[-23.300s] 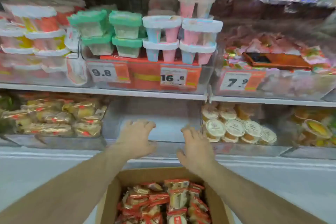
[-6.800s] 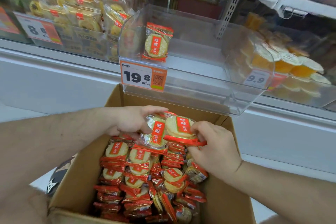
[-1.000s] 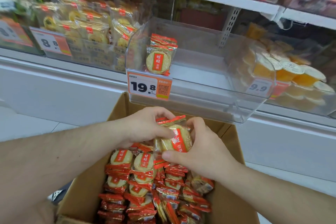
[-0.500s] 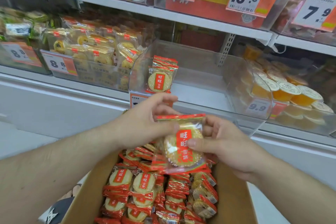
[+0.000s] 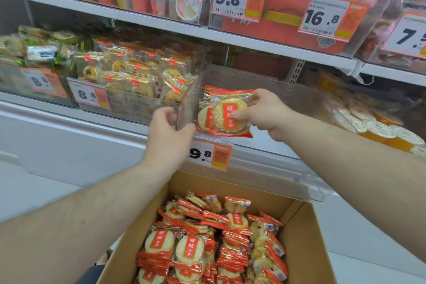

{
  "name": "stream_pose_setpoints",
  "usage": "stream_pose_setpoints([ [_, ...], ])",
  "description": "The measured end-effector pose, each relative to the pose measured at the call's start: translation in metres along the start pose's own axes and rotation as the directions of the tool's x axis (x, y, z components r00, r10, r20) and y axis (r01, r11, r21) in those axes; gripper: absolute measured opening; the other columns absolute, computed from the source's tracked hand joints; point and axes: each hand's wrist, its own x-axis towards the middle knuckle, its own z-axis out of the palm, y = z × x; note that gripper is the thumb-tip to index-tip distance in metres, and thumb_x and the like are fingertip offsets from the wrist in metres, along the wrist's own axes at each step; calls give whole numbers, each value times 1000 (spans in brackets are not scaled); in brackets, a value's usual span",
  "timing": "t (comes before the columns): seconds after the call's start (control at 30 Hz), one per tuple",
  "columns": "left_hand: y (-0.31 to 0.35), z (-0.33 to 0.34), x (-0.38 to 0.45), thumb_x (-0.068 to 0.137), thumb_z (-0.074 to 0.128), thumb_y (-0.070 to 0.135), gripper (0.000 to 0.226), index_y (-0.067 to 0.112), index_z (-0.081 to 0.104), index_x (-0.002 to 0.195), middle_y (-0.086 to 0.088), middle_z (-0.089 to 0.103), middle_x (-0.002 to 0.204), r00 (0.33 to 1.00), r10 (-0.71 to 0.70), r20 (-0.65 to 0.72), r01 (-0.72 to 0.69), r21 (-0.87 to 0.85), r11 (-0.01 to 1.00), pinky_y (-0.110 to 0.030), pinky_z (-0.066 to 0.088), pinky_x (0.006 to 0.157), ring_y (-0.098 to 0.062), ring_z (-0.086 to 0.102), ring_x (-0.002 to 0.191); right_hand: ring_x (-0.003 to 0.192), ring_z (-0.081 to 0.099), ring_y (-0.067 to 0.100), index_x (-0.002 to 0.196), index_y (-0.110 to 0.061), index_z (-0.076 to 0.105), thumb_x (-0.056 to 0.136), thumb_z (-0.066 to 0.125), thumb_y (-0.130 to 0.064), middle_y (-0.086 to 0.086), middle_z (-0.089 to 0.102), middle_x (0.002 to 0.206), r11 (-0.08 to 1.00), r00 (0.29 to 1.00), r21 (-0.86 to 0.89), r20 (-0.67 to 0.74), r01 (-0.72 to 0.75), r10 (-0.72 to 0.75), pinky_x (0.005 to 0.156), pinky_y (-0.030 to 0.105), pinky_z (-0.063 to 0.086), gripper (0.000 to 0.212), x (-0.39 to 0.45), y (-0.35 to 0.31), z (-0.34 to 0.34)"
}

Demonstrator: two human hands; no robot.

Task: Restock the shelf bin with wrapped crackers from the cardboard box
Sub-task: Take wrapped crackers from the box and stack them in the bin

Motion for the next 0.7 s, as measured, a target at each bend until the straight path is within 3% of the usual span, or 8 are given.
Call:
stream_pose_setpoints([
  [0.13, -2, 4, -4, 93, 57, 19, 20, 31, 47, 105, 18, 56, 96, 998, -19, 64, 21, -28, 999, -17, 42, 63, 4, 53, 81, 67, 54, 12, 132, -8, 47, 78, 81, -8, 5, 65, 106, 990, 992, -118, 94, -73, 84, 37, 18, 39, 64, 34, 11, 35],
  [0.27, -1, 0, -4, 94, 57, 18, 21, 35, 45, 92, 21, 53, 87, 994, -21, 112, 27, -54, 998, -5, 39, 49, 7, 53, 71, 74, 62, 15, 119, -17, 54, 78, 82, -13, 4, 68, 103, 982, 995, -174, 53, -76, 86, 53, 28, 48, 50, 54, 22, 52],
  [0.37, -2, -1, -2, 93, 58, 19, 23, 36, 45, 84, 19, 55, 88, 993, -12, 115, 18, -47, 999, -14, 43, 56, 3, 57, 76, 83, 67, 19, 108, -19, 55, 76, 84, -26, 2, 67, 98, 943, 998, -330, -42, -54, 42, 70, 36, 61, 44, 59, 22, 56],
  [0.5, -4, 0, 0, 92, 59, 19, 23, 37, 47, 85, 13, 60, 92, 995, -27, 97, 31, -43, 999, -28, 53, 69, -8, 64, 84, 78, 70, 20, 105, -16, 54, 77, 81, -36, 4, 67, 94, 913, 986, -397, -162, -92, 29, 72, 39, 62, 44, 61, 24, 58],
  [0.7, -3, -1, -4, 93, 59, 18, 24, 36, 46, 84, 13, 58, 91, 996, -24, 88, 28, -43, 999, -24, 50, 63, -6, 63, 82, 70, 72, 18, 104, -13, 59, 84, 75, -40, 4, 71, 89, 872, 994, -483, -97, -82, 40, 70, 35, 62, 37, 61, 31, 69],
])
